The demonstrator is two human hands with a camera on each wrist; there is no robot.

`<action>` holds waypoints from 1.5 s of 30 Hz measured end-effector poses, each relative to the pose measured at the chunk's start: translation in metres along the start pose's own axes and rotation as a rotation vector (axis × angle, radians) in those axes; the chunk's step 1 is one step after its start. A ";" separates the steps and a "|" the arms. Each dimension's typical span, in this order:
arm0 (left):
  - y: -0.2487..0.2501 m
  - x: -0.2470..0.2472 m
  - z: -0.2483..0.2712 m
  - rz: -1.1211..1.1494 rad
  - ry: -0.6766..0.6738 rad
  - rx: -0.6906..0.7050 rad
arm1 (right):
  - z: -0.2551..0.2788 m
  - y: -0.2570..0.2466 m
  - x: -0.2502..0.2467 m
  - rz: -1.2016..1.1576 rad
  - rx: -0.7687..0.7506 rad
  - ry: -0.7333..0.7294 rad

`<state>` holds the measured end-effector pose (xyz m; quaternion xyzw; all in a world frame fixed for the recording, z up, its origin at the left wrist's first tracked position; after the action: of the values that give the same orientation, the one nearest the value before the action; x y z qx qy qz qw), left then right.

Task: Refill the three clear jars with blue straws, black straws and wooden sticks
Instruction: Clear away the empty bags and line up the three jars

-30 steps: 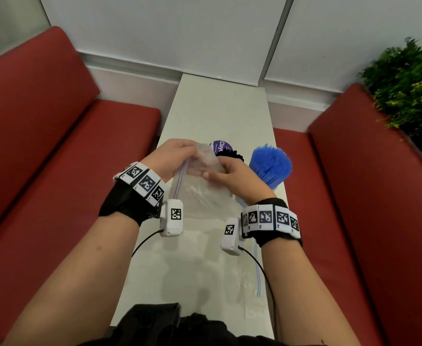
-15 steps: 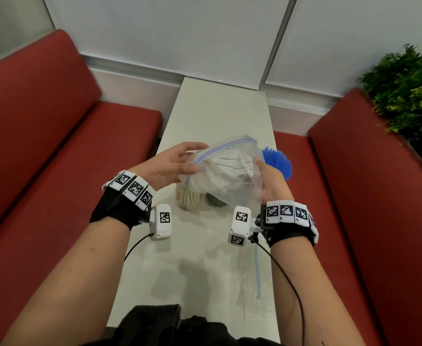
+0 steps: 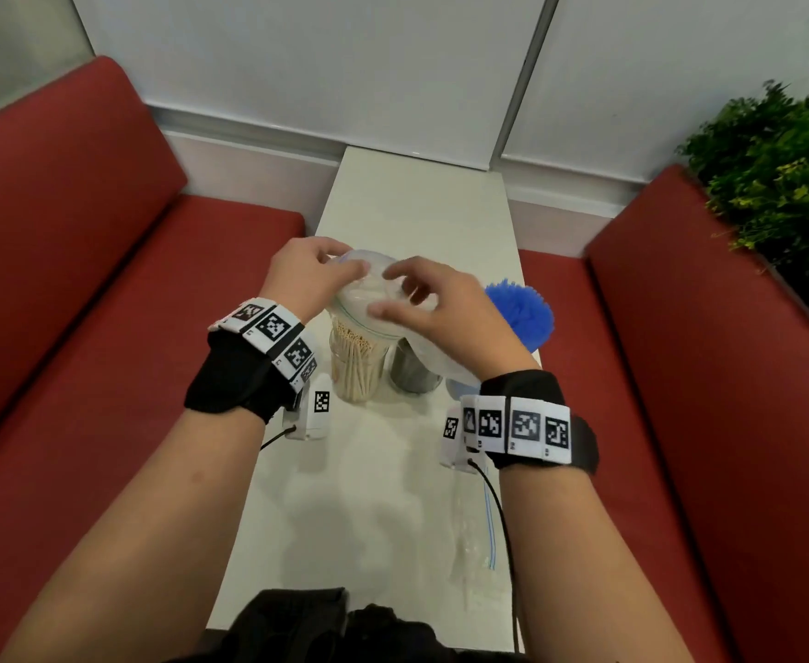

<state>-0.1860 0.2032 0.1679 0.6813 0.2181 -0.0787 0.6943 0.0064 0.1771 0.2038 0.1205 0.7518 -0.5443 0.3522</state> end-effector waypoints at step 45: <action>0.047 -0.014 -0.002 0.306 0.028 0.126 | -0.002 0.031 -0.038 -0.510 0.131 0.204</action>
<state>-0.1801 0.2049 0.2163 0.7499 0.1163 0.0239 0.6508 0.0509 0.1985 0.2065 0.0043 0.7526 -0.6478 0.1179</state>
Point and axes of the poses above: each hand's wrist, its own z-axis away from the middle knuckle, its own x-axis out of the palm, y = z × x, the point moved 7 cm from there along -z, towards the middle knuckle, and after that the axes turned 2 degrees about -z, right-handed, at the moved point
